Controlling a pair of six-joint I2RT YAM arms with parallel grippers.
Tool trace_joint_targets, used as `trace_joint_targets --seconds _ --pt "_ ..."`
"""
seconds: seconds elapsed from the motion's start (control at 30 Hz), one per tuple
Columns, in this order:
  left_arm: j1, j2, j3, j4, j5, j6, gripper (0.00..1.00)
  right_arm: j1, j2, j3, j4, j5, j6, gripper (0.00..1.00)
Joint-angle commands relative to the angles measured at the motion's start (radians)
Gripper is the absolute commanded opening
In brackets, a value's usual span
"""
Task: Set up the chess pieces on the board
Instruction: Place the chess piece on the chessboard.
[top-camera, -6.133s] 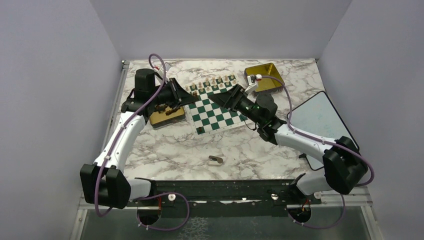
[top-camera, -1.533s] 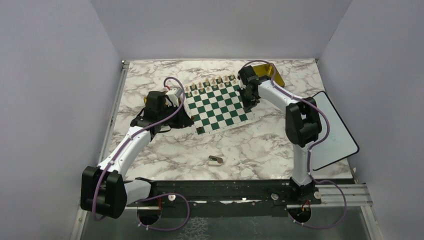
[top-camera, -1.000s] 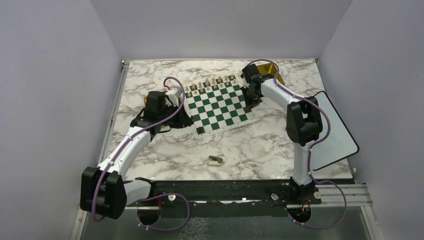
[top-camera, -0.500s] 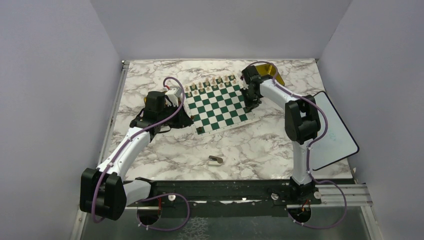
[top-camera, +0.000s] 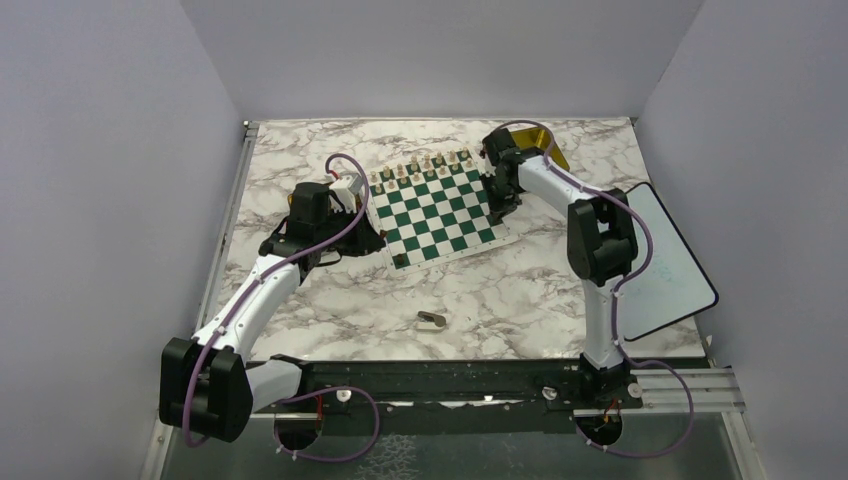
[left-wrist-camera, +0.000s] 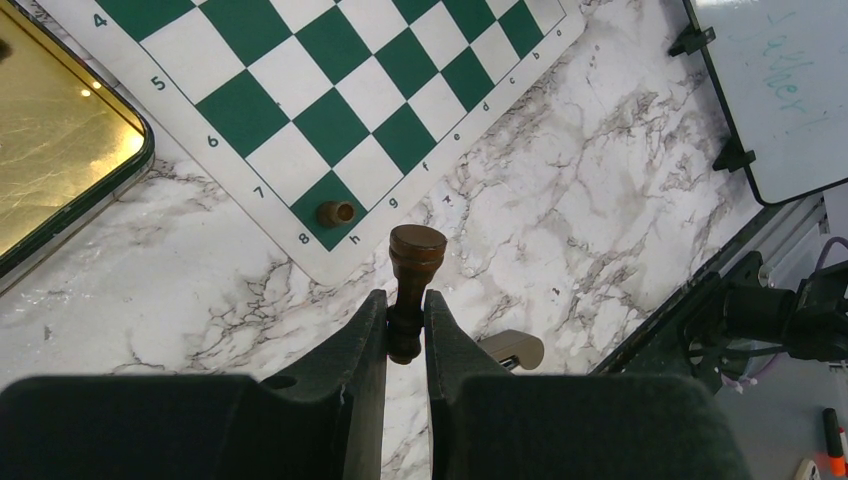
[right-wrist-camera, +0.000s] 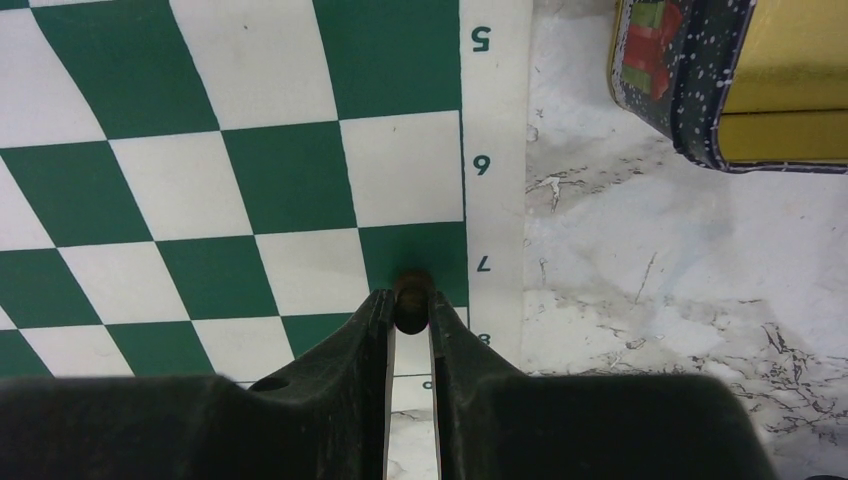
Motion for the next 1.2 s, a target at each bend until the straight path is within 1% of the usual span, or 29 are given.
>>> trace_joint_targets --seconds 0.0,0.2,0.5,0.63,0.83,0.93,1.03,1.17 --pt "-0.008 -0.018 -0.009 0.006 -0.01 0.015 0.1 -0.005 0.038 0.044 -0.045 -0.026 -0.011 0.22" --pt "-0.008 -0.019 -0.01 0.006 -0.011 0.015 0.1 -0.004 0.029 0.042 -0.035 -0.026 -0.002 0.22" --pt "-0.009 -0.016 -0.01 0.006 -0.011 0.015 0.1 -0.005 0.008 -0.011 0.01 -0.026 0.008 0.23" --pt "-0.009 -0.014 -0.01 0.006 -0.011 0.015 0.11 -0.004 0.016 -0.006 -0.002 -0.025 0.007 0.29" --pt "-0.009 -0.012 -0.01 0.006 -0.011 0.013 0.12 -0.004 -0.03 -0.01 0.003 -0.026 0.016 0.38" --pt "-0.011 -0.011 -0.011 0.006 -0.01 0.01 0.12 -0.004 -0.06 -0.011 -0.005 -0.025 0.019 0.45" --pt "-0.013 -0.006 -0.01 0.006 0.001 -0.002 0.12 -0.005 -0.097 -0.018 -0.02 -0.058 0.022 0.51" --pt "-0.018 -0.001 0.0 0.006 0.045 -0.031 0.12 -0.004 -0.172 -0.033 -0.036 -0.097 0.018 0.57"
